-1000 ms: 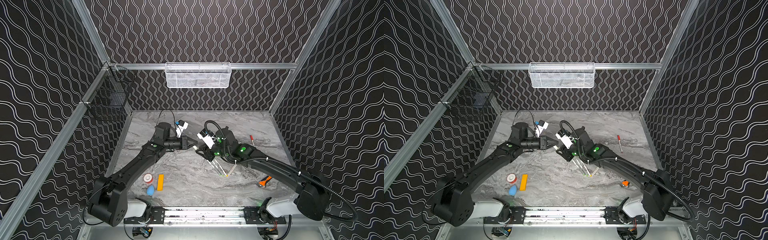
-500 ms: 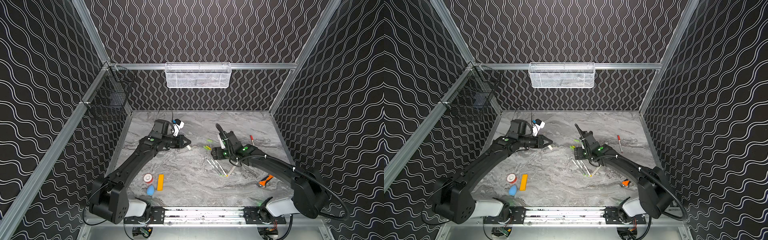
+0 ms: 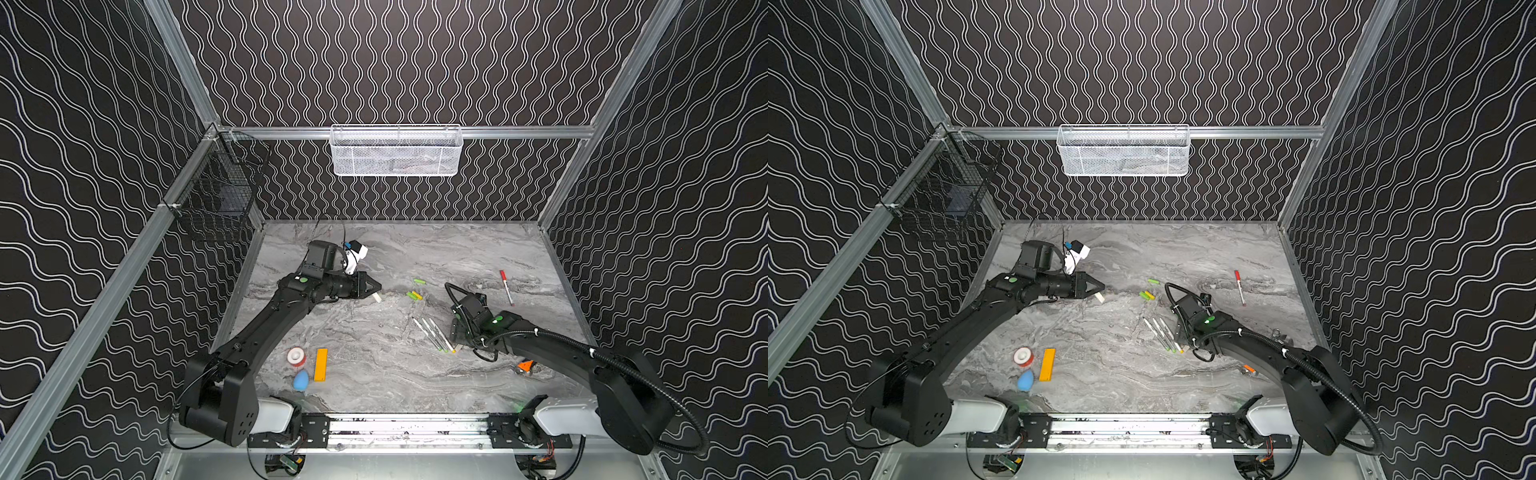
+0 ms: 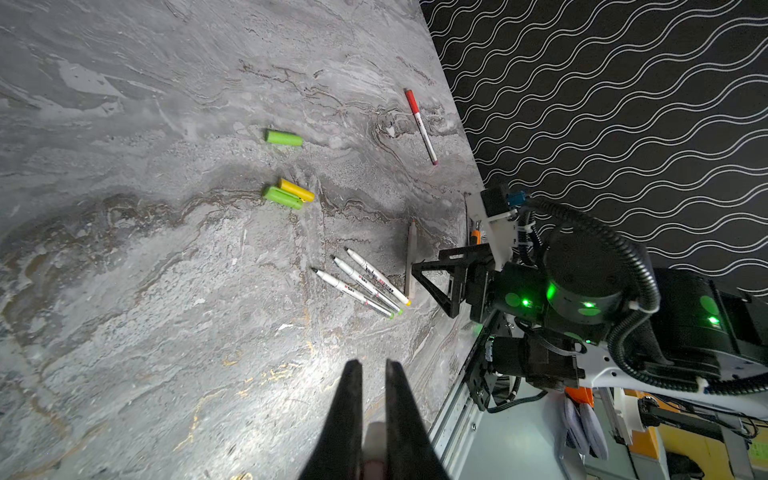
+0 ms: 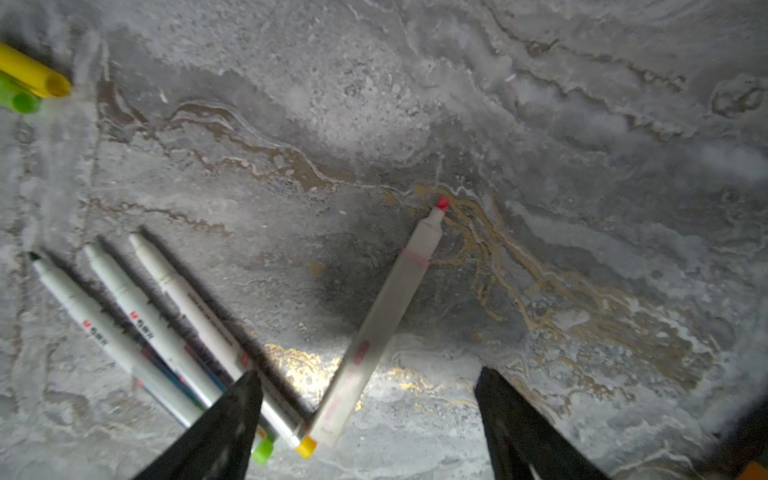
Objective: Insert the pens into the pen caps
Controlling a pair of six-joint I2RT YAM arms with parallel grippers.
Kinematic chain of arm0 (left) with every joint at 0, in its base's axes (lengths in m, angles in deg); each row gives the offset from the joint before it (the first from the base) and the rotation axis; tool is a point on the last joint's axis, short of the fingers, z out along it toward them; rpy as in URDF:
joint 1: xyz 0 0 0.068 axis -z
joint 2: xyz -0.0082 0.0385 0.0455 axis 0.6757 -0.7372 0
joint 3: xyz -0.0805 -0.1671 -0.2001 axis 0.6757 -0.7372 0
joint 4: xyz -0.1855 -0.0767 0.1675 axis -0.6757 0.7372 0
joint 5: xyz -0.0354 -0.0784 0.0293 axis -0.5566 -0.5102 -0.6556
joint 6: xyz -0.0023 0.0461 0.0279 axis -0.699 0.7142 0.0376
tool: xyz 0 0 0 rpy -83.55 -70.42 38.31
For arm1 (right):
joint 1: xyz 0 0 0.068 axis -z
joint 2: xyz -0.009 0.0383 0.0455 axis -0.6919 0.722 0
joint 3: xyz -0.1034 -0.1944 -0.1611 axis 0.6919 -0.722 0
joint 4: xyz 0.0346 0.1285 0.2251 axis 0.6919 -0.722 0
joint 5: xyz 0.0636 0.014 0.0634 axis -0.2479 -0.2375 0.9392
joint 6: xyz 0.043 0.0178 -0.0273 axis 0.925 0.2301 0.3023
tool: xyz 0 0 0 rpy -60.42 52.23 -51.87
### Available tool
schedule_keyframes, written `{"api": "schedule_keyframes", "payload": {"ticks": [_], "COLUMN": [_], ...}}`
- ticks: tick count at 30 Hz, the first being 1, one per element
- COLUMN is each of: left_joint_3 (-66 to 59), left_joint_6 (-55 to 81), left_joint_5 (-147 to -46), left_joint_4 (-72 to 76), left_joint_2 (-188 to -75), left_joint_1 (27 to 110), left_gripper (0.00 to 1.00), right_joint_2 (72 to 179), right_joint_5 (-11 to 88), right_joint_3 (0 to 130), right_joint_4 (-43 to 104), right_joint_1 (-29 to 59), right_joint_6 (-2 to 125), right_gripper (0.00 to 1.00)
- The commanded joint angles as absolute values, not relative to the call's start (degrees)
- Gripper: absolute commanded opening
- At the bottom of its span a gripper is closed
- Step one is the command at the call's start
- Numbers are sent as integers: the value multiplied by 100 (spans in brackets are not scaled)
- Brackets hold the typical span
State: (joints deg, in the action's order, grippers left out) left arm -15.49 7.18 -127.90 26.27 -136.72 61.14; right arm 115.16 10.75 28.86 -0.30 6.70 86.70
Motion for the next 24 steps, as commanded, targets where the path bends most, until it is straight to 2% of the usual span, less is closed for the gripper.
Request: {"api": "schedule_keyframes", "payload": {"ticks": [1, 14, 24], "left_joint_3": [-1562, -1505, -1448], "left_joint_6": [747, 914, 1010], "left_joint_5": [-12870, -12703, -12749], "left_joint_4": [2416, 2643, 2800], "left_joint_2": [-13704, -13546, -13500], "left_joint_1": [6101, 6055, 5963], "left_gripper": [0, 0, 0], "right_joint_2": [11677, 12620, 13391], "right_joint_5": [994, 1554, 2058], "right_joint_3": [2954, 3205, 3768], "right_joint_4": [20, 417, 432], "right_joint_1": [718, 903, 1028], "right_joint_6": [8715, 8163, 6994], "right_gripper": [82, 53, 28]}}
